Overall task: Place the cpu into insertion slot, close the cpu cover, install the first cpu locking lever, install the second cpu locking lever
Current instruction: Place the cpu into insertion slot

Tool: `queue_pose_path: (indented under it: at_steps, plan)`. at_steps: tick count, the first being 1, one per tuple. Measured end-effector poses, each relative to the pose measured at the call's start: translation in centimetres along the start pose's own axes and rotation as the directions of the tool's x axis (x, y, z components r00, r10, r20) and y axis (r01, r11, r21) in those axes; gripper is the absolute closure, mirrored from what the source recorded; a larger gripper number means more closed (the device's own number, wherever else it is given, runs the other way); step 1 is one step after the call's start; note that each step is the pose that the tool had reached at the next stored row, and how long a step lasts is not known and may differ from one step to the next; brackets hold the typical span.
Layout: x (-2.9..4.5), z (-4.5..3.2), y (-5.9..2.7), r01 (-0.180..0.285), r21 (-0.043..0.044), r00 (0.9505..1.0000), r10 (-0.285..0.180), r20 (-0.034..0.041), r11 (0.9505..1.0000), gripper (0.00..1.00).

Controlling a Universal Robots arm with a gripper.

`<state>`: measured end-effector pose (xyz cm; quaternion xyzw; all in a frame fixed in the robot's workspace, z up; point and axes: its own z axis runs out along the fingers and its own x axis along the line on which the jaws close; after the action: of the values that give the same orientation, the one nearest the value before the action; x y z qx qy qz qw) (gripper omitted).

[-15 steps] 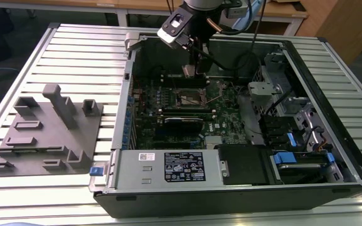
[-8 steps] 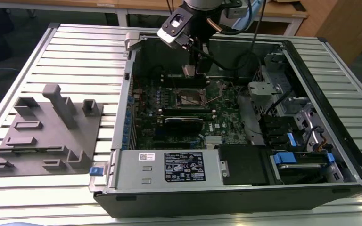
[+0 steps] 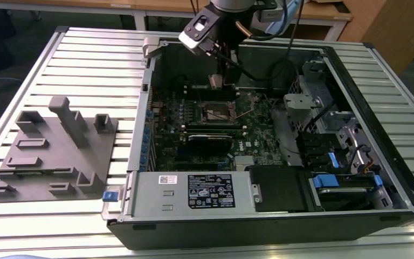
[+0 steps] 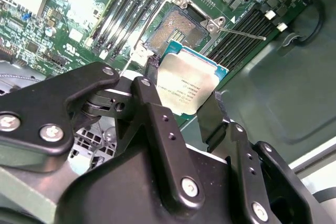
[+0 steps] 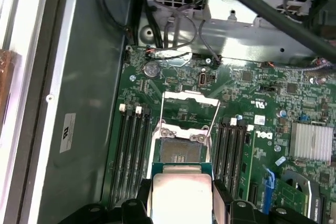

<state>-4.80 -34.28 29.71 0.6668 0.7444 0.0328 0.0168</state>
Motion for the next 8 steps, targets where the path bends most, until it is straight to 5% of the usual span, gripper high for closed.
queue_pose_path:
  at_steps: [4, 8]
  plan:
    - [0.0, 0.07, 0.0, -0.074, -0.0015, 0.9973, 0.074, 0.0053, 0.9973, 0.46]
    - [0.0, 0.07, 0.0, -0.079, -0.0017, 0.9969, 0.079, 0.0057, 0.9969, 0.46]
